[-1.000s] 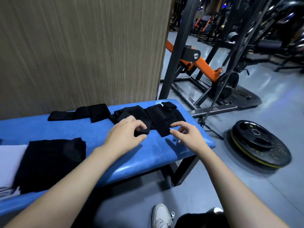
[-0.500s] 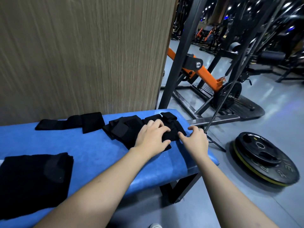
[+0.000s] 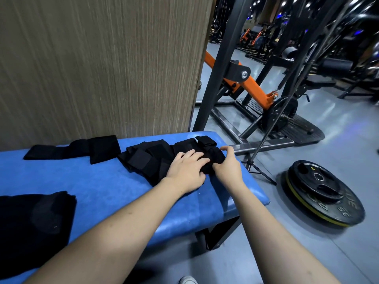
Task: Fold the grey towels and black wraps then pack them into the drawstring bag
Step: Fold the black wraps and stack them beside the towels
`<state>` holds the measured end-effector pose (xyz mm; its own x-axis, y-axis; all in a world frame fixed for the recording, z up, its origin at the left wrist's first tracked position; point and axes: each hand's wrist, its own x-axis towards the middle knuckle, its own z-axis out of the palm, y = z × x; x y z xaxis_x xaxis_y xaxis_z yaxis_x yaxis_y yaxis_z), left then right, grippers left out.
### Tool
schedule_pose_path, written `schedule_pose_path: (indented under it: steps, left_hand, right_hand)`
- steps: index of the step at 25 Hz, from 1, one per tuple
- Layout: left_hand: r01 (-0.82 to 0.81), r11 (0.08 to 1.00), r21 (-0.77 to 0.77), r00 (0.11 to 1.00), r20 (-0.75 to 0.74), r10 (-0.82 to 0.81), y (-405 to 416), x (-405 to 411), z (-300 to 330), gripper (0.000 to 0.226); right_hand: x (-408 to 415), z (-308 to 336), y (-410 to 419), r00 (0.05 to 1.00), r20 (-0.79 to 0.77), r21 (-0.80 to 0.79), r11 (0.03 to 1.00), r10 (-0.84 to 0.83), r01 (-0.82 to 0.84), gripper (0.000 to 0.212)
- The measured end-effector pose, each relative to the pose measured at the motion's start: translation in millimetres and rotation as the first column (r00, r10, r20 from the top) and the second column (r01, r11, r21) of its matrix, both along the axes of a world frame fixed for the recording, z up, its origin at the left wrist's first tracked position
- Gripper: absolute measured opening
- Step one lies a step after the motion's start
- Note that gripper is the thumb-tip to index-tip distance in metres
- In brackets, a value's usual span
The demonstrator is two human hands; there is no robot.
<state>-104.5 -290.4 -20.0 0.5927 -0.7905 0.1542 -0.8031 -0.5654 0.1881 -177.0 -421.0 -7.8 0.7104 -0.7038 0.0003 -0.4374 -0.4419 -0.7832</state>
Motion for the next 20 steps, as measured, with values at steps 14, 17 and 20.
schedule_pose_path:
  steps: [14, 17, 20]
  left_hand:
    - [-0.022, 0.943, 0.333, 0.988, 0.150, -0.030, 29.5, 13.5, 22.4, 0.062]
    - [-0.016, 0.929, 0.371, 0.987, 0.153, -0.044, 38.0, 15.9, 21.7, 0.062]
    - [-0.005, 0.922, 0.386, 0.986, 0.157, -0.061, 49.2, 24.6, 19.8, 0.063]
  right_hand:
    - [-81.9, 21.1, -33.1, 0.968, 0.171, 0.036, 0.983, -0.183, 0.180, 0.036]
    - [-106.8, 20.0, -50.6, 0.910, 0.241, 0.022, 0.940, -0.336, 0.341, 0.038]
    - [-123.9, 10.7, -61.2, 0.903, 0.200, 0.099, 0.925, -0.379, 0.367, 0.040]
